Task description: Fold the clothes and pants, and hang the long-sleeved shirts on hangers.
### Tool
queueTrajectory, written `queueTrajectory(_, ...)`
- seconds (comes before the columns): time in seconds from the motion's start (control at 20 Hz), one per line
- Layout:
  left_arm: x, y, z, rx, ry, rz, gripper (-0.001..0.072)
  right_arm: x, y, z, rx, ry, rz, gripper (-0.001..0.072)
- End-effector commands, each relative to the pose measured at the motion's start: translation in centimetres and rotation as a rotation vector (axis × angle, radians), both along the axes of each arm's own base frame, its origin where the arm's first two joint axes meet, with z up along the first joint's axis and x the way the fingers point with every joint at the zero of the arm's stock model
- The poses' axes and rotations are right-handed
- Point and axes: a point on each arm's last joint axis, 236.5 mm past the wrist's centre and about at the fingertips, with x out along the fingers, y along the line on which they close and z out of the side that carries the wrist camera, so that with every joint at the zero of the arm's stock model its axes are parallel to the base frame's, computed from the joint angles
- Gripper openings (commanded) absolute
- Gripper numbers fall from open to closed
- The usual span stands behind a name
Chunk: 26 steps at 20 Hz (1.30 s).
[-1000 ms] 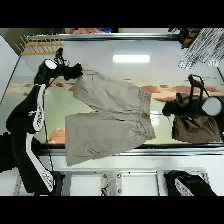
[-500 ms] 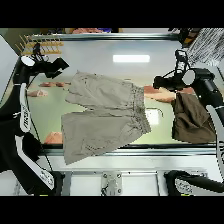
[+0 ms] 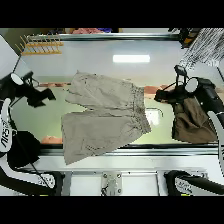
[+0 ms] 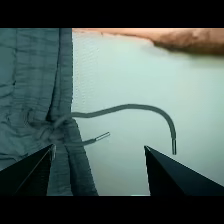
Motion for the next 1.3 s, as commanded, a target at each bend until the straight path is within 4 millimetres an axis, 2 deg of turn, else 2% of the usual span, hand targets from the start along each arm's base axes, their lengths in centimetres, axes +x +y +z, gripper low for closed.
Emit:
queueTrajectory(0.0,-6.2,-1.1,-4.1,-0.085,0.134,0.067,0.0661,-3.2,2.8,-4.3,0.159,0.130,0.043,0.0612)
queueTrajectory(0.15,-6.1,-2.9,-5.5,-0.153,0.105,0.099,0.0661,-4.4,5.3,-6.8,0.256,0.208,0.057,0.0612)
queueTrajectory(0.3,-5.8,-4.0,-6.2,-0.145,0.086,0.086,0.0661,-4.9,6.1,-9.2,0.260,0.268,0.062,0.0612)
queueTrajectory(0.6,-4.8,-7.4,-7.2,-0.137,0.067,0.004,0.0656,-5.3,7.4,-11.4,0.250,0.303,0.083,0.0612)
queueTrajectory(0.65,-4.5,-7.8,-7.2,-0.132,0.056,-0.007,0.0418,-5.2,7.6,-11.4,0.247,0.299,0.086,0.0611)
queueTrajectory(0.7,-3.8,-8.1,-6.9,-0.124,0.035,-0.017,0.0129,-4.9,7.6,-11.4,0.243,0.284,0.084,0.0603)
queueTrajectory(0.75,-2.8,-8.2,-6.4,-0.116,0.005,-0.024,0.0010,-4.5,7.6,-11.4,0.240,0.269,0.079,0.0479)
queueTrajectory(0.8,-1.3,-8.3,-5.4,-0.105,-0.040,-0.034,0.0010,-4.0,7.4,-11.3,0.236,0.249,0.071,0.0222)
queueTrajectory(0.85,0.3,-8.3,-4.3,-0.095,-0.086,-0.041,0.0010,-3.2,7.1,-11.1,0.232,0.222,0.056,0.0029)
queueTrajectory(1.05,6.7,-9.5,-0.2,-0.082,-0.216,-0.101,0.0009,0.4,6.1,-9.1,0.221,0.107,0.014,0.0025)
queueTrajectory(1.25,11.1,-11.3,1.4,-0.085,-0.271,-0.157,0.0009,3.0,5.3,-7.4,0.218,0.029,-0.023,0.0025)
